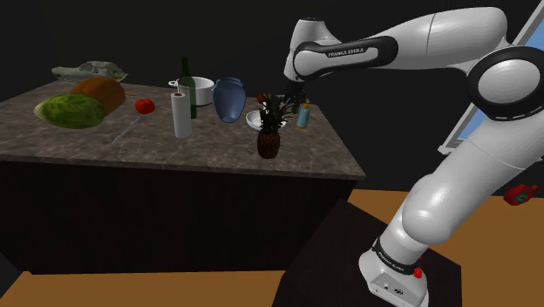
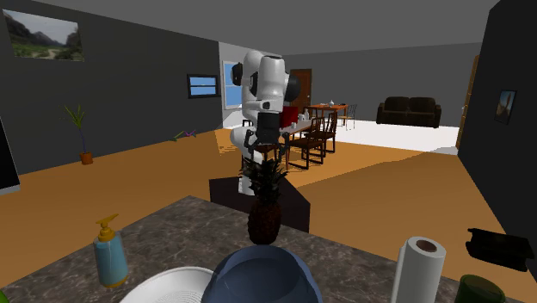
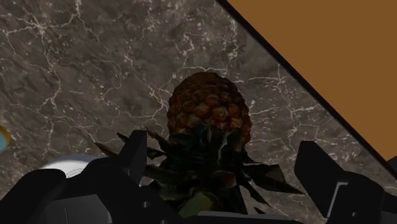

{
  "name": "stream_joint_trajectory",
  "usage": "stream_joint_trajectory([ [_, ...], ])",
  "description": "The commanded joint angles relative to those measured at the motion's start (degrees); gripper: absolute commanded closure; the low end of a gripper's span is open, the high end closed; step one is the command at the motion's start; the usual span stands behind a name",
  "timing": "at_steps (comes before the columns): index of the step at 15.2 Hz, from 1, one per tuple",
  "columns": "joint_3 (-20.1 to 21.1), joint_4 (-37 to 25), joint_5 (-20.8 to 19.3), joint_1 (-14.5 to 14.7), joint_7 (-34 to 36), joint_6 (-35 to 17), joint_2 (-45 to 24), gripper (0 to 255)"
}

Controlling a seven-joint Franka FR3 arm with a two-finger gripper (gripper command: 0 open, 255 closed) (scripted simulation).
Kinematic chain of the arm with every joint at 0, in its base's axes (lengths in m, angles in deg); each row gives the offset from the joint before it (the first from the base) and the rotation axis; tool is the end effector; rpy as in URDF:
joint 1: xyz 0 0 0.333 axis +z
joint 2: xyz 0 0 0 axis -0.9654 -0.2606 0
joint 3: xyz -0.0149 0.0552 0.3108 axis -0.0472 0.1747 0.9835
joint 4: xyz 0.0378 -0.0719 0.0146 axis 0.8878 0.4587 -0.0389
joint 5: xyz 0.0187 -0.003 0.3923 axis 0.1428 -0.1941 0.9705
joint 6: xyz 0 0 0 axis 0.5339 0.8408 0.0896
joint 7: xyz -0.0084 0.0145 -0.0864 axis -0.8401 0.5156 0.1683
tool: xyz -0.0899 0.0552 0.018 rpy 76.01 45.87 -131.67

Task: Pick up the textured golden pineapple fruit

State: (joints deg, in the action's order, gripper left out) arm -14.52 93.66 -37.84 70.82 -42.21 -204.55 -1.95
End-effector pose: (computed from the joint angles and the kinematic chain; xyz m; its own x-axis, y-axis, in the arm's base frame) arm 0.5243 -0.0639 0.5175 0.9742 -0.1605 0.1584 -0.1759 -0.9804 0.0885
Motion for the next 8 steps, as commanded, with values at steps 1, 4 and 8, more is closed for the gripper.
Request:
stream_joint_trajectory([
  [1, 0.0, 0.3, 0.0, 0.0, 0.1, -0.6, -0.2, 0],
  [4, 0.0, 0.3, 0.0, 0.0, 0.0, -0.6, -0.2, 255],
  [8, 0.0, 0.3, 0.0, 0.0, 0.1, -0.6, -0.2, 255],
])
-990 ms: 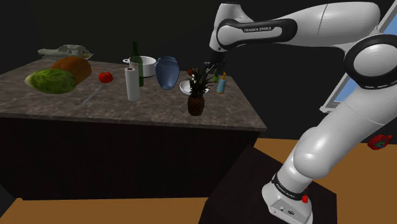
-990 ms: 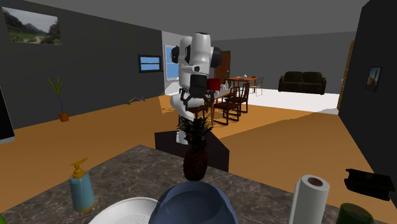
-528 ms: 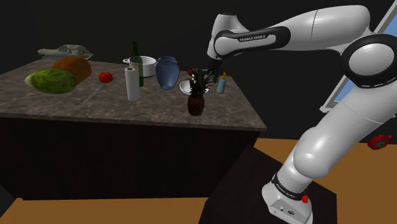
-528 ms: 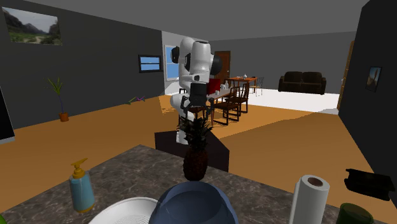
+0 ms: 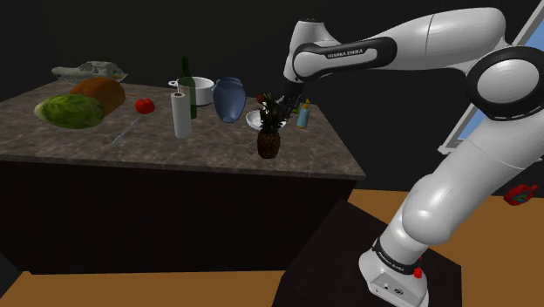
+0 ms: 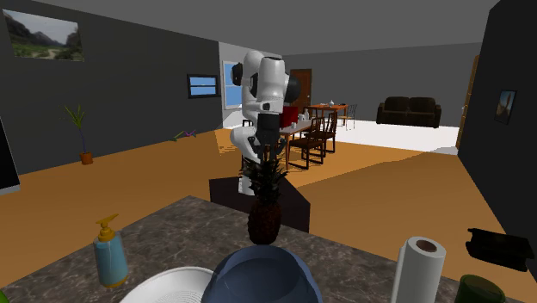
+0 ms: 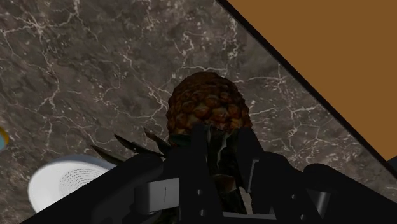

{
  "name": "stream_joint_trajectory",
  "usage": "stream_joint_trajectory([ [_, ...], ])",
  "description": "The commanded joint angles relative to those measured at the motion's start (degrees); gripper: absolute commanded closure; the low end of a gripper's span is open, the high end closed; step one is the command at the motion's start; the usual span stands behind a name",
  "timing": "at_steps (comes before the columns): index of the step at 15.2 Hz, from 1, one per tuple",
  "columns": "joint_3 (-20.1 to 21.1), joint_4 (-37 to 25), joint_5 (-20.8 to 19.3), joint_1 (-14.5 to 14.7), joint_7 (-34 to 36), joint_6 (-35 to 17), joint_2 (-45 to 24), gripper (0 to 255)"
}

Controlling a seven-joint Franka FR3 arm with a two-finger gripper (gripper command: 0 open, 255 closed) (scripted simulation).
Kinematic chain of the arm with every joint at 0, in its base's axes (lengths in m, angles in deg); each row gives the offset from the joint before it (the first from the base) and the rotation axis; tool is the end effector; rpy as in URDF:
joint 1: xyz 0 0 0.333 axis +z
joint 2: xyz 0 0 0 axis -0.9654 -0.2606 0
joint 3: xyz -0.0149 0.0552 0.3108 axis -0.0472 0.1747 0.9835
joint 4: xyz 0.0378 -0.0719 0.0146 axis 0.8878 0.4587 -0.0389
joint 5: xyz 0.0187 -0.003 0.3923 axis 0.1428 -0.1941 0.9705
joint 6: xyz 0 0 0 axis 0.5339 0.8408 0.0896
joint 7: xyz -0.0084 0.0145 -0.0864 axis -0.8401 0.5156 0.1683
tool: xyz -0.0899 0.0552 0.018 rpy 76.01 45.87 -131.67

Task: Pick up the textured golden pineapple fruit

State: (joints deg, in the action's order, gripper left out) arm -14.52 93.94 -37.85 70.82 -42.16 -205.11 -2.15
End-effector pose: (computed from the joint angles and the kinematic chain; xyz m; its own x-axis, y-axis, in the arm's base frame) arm 0.5252 -0.0638 0.5143 0.9741 -0.1602 0.1598 -0.1758 -0.9805 0.0882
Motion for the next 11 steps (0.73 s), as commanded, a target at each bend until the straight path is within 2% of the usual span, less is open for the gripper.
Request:
stream_joint_trajectory([
  [1, 0.0, 0.0, 0.0, 0.0, 0.0, 0.0, 0.0, 255],
  [3, 0.0, 0.0, 0.0, 0.0, 0.0, 0.0, -0.1, 255],
  [11, 0.1, -5.5, 0.3, 0.1, -0.6, 6.1, 0.5, 255],
])
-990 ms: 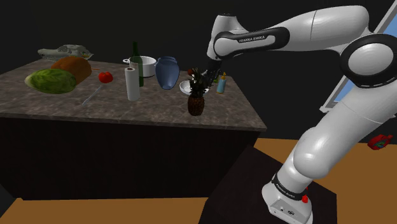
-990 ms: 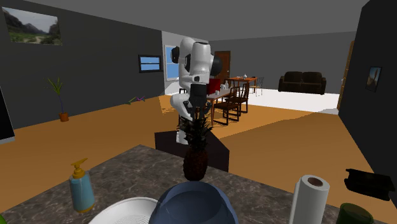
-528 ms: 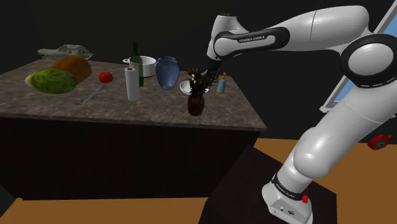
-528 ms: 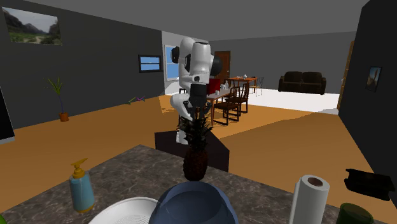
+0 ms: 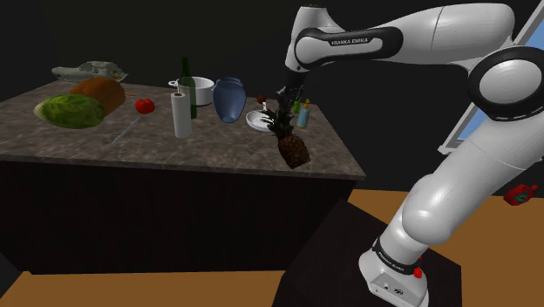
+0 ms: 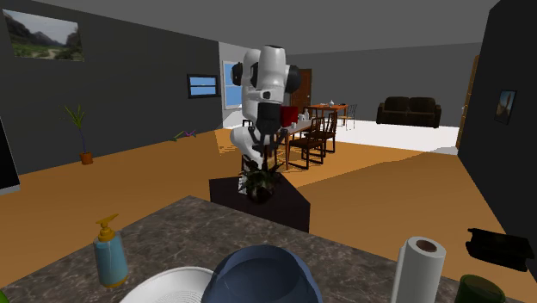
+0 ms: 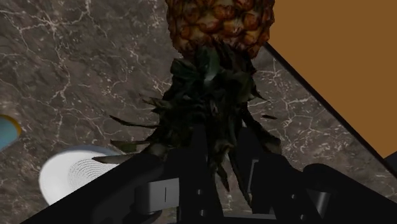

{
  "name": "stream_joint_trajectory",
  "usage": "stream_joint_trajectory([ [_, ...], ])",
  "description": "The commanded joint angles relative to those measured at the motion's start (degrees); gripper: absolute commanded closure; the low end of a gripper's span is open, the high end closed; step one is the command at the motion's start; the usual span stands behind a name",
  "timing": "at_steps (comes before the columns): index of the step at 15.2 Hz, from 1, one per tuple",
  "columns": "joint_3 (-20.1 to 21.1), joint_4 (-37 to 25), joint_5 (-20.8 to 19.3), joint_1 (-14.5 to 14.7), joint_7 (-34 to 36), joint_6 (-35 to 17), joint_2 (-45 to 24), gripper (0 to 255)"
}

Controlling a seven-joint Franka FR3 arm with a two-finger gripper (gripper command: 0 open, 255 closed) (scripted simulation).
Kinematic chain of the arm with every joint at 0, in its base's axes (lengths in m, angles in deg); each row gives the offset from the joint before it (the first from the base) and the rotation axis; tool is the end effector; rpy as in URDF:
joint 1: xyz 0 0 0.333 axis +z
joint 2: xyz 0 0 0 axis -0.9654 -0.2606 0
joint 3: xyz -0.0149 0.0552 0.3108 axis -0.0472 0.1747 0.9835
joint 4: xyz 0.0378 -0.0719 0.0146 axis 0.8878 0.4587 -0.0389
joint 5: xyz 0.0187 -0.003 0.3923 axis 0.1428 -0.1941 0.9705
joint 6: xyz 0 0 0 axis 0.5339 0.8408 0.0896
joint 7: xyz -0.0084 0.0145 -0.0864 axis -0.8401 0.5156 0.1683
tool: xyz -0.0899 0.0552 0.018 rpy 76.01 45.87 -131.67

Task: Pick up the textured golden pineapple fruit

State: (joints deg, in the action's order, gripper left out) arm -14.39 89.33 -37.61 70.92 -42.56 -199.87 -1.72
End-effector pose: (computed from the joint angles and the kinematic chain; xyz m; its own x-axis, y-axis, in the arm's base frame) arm 0.5255 -0.0630 0.5486 0.9746 -0.1606 0.1563 -0.1758 -0.9804 0.0887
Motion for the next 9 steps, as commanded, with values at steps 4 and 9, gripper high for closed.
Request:
stream_joint_trajectory([
  [4, 0.0, -4.0, 0.2, 0.0, -0.5, 3.9, 0.1, 255],
  [9, 0.0, -6.6, 0.3, 0.0, -0.7, 6.3, 0.0, 255],
])
